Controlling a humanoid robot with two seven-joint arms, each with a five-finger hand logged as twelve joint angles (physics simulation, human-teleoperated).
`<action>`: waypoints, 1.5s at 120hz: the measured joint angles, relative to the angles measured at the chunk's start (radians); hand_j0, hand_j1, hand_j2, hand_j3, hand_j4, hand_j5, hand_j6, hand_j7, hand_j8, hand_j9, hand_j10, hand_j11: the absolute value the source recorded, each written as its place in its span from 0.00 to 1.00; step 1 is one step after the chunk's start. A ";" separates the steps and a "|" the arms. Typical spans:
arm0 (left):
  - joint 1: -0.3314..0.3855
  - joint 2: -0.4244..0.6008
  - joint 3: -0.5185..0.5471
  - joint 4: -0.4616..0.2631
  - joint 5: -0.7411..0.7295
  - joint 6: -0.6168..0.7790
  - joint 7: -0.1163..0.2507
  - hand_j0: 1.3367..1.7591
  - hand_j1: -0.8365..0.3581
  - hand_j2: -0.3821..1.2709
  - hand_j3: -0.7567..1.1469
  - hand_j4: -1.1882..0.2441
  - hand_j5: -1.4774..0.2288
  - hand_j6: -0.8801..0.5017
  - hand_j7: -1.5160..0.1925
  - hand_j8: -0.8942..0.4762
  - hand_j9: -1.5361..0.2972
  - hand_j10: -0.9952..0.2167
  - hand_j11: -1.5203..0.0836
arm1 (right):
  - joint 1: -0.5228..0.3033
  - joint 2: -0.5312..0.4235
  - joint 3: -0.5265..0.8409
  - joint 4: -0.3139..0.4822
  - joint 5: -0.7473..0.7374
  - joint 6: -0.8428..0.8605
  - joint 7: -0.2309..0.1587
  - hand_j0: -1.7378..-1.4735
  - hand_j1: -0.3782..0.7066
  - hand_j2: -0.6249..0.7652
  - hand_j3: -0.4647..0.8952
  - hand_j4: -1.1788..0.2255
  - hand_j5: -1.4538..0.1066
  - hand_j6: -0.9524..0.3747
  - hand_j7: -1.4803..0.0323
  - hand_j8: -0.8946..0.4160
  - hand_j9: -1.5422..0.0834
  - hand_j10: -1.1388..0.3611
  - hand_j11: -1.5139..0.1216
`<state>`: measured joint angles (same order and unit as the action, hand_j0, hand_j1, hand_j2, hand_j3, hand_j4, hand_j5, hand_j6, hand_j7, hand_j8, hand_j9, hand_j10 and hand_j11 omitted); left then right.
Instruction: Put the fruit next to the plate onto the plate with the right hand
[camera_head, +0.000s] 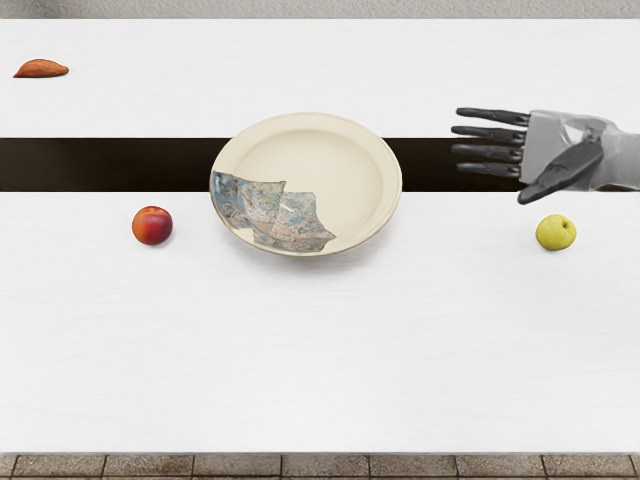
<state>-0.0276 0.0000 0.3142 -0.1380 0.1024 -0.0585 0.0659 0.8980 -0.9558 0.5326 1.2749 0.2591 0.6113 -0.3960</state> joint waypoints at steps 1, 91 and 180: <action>0.000 0.000 0.000 0.000 0.000 0.000 0.000 0.76 0.75 0.26 0.40 0.66 0.68 0.46 0.70 0.47 0.66 0.62 0.75 | 0.002 0.001 0.000 0.000 0.000 0.000 -0.002 0.30 0.06 0.45 0.34 0.82 0.91 0.70 0.95 0.66 0.92 0.74 0.90; 0.000 0.000 0.000 0.000 0.000 0.000 0.000 0.76 0.75 0.26 0.40 0.66 0.68 0.46 0.70 0.47 0.66 0.62 0.75 | 0.081 -0.198 0.029 0.292 -0.992 -0.035 0.083 0.30 0.07 0.44 0.34 0.81 0.90 0.68 0.95 0.65 0.92 0.73 0.89; 0.000 0.000 0.000 0.000 0.000 0.000 0.000 0.76 0.75 0.26 0.40 0.66 0.68 0.46 0.70 0.47 0.66 0.62 0.75 | -0.033 -0.106 -0.235 0.251 -1.180 -0.698 0.101 0.30 0.27 0.42 0.34 0.67 0.74 0.54 0.79 0.50 0.77 0.60 0.75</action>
<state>-0.0276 0.0000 0.3141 -0.1380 0.1025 -0.0583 0.0658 0.8647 -1.0621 0.2980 1.5255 -0.9206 -0.0866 -0.2947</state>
